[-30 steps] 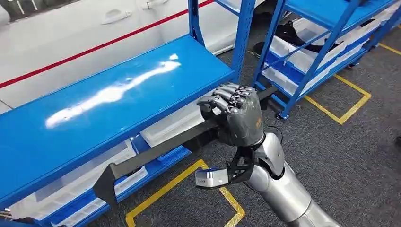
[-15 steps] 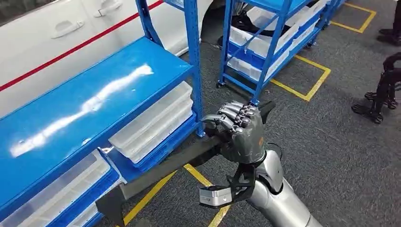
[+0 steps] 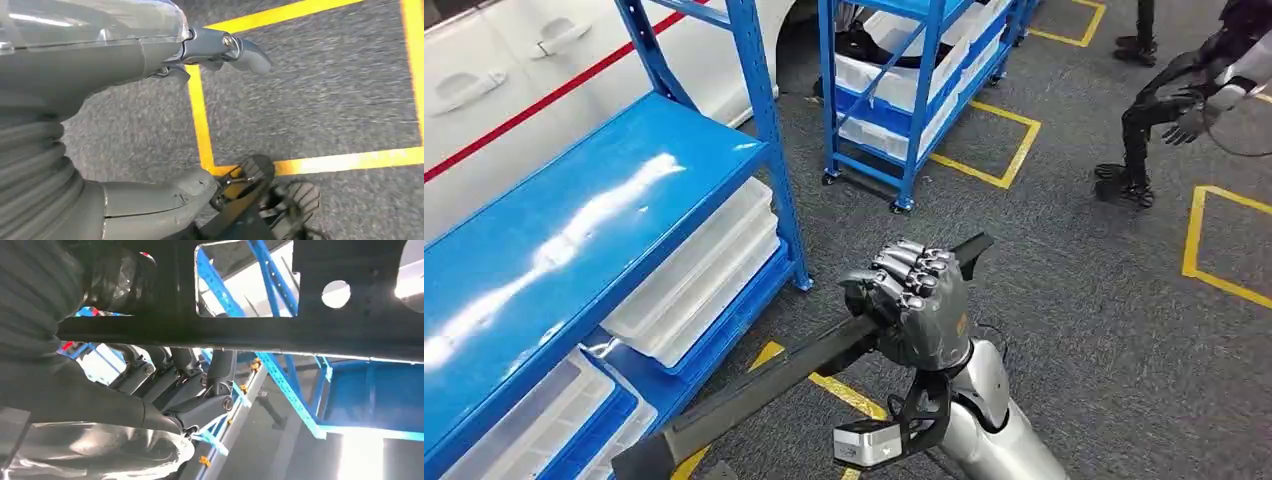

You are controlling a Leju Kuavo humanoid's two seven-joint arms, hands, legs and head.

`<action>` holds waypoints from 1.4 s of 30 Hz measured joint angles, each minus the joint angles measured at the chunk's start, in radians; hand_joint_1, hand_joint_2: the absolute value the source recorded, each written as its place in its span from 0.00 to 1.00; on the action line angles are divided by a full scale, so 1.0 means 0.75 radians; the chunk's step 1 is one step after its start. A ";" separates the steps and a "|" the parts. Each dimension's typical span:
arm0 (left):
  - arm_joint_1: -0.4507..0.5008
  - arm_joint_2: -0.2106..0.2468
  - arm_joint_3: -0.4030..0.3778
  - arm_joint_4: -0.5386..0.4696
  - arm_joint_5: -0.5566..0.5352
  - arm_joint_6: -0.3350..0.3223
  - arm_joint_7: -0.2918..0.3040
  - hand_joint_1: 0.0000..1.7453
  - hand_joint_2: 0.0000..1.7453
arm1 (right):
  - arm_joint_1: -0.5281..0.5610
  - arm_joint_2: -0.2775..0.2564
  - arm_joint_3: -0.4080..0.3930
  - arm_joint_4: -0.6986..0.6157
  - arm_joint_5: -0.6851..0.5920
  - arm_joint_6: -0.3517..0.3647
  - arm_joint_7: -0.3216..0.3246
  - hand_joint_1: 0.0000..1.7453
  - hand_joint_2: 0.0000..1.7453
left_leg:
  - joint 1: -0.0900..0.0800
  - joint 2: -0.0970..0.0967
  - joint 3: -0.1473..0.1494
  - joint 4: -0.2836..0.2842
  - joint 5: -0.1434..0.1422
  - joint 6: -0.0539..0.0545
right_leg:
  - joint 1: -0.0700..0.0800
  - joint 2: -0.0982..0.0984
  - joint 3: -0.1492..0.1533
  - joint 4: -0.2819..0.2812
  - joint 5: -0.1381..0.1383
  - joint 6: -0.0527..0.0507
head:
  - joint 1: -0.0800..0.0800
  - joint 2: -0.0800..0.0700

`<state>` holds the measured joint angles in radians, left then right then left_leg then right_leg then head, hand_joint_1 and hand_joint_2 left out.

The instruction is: Take the parts from the cabinet and place them on the table.

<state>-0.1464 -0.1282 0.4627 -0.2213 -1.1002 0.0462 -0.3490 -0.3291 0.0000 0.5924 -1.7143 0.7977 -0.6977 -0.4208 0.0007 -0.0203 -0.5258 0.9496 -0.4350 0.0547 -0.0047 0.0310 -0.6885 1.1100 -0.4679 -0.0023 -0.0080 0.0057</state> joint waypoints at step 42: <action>-0.055 -0.028 -0.015 0.000 0.044 -0.082 0.054 0.00 1.00 | -0.201 0.079 0.123 0.165 0.060 0.068 0.123 1.00 1.00 | -0.007 0.190 -0.039 0.086 -0.054 -0.059 | 0.014 -0.148 0.084 -0.084 0.017 -0.010 | 0.000 0.000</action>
<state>-0.1873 -0.1492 0.4513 -0.2213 -1.0670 -0.0153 -0.3082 -0.4800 0.0595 0.6847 -1.5908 0.8427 -0.6470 -0.3289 -0.0045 0.1223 -0.5548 1.0142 -0.4757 0.0106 0.0055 -0.0799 -0.6252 1.0470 -0.4555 -0.0099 -0.0080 0.0057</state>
